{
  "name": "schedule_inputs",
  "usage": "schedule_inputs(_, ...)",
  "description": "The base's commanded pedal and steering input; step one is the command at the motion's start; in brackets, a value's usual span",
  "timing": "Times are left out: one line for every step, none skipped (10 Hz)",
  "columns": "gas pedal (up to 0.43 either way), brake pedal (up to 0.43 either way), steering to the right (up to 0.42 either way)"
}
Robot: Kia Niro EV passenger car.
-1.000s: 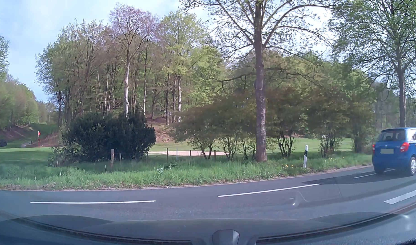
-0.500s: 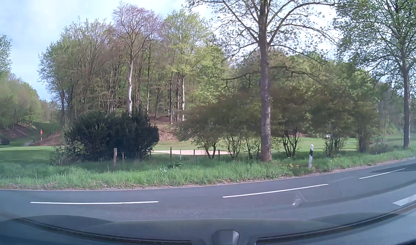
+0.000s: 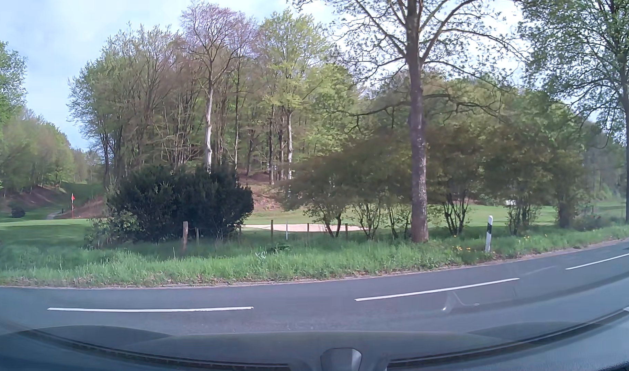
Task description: Follow the waypoints while adhering to traffic rules and regulations
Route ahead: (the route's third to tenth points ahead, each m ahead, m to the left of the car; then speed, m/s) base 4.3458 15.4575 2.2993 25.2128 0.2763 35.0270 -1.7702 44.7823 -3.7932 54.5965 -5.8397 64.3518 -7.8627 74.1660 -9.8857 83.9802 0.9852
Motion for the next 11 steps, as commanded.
schedule_inputs(0.118, 0.0, -0.456)
schedule_inputs(0.118, 0.0, -0.471)
schedule_inputs(0.118, 0.0, -0.5)
schedule_inputs(0.13, 0.0, -0.535)
schedule_inputs(0.157, 0.0, -0.561)
schedule_inputs(0.169, 0.0, -0.593)
schedule_inputs(0.169, 0.0, -0.632)
schedule_inputs(0.169, 0.0, -0.685)
schedule_inputs(0.169, 0.0, -0.724)
schedule_inputs(0.169, 0.0, -0.759)
schedule_inputs(0.169, 0.0, -0.799)
